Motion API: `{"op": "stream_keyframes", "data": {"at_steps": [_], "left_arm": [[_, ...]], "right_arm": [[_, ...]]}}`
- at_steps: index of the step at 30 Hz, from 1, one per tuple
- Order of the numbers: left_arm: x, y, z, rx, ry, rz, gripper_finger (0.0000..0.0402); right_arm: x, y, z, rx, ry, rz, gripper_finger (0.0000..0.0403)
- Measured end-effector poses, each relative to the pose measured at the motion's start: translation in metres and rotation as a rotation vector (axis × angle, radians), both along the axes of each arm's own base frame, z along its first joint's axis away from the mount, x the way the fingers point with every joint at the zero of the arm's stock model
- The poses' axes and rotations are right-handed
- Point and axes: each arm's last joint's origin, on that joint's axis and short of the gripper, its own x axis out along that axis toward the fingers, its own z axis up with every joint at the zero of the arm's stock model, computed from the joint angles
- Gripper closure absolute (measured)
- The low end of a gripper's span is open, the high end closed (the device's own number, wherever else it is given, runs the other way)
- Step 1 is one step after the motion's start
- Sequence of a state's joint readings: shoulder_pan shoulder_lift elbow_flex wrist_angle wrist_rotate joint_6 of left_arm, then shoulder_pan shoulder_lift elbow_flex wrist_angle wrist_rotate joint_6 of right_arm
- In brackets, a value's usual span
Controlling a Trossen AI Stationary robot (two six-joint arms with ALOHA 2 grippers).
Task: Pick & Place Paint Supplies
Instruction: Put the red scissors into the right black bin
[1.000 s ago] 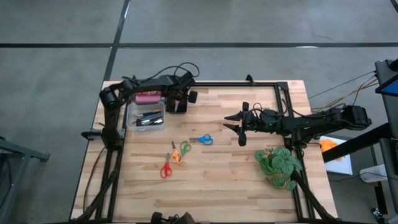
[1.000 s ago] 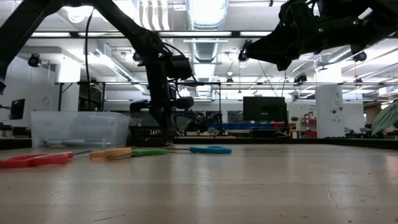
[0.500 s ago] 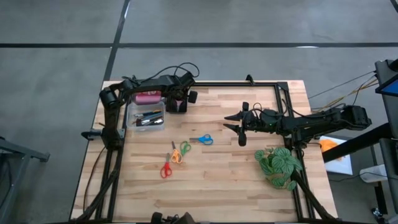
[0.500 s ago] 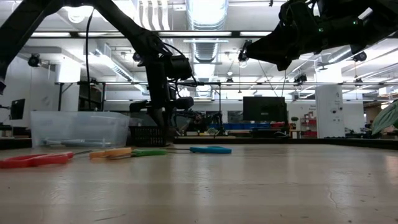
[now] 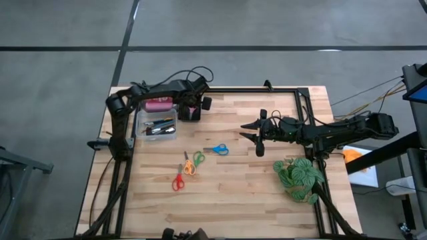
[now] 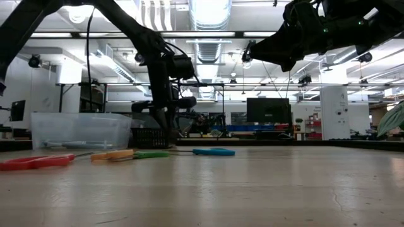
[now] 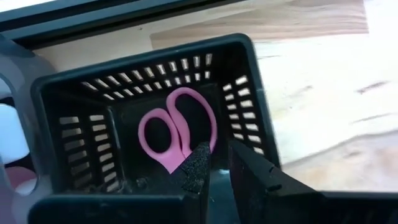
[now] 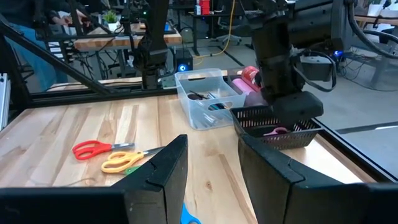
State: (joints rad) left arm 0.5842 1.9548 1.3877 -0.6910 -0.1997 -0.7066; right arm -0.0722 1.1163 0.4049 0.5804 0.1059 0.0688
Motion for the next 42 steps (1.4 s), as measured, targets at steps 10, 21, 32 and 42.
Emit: {"op": "stream_keyframes", "data": {"at_steps": [10, 21, 32, 42], "left_arm": [[-0.004, -0.024, 0.042, 0.021, -0.062, -0.052, 0.0339], [0.008, -0.114, 0.070, 0.049, 0.001, -0.214, 0.0339], [0.003, -0.214, 0.067, -0.057, 0.104, -0.232, 0.0339], [-0.014, -0.293, 0.058, -0.087, 0.091, -0.150, 0.0339]], "right_arm": [[0.000, 0.000, 0.000, 0.000, 0.000, 0.000, 0.0261], [0.000, 0.000, 0.000, 0.000, 0.000, 0.000, 0.0261], [0.000, 0.000, 0.000, 0.002, -0.001, 0.000, 0.0261], [0.000, 0.000, 0.000, 0.002, -0.001, 0.000, 0.0261]]}}
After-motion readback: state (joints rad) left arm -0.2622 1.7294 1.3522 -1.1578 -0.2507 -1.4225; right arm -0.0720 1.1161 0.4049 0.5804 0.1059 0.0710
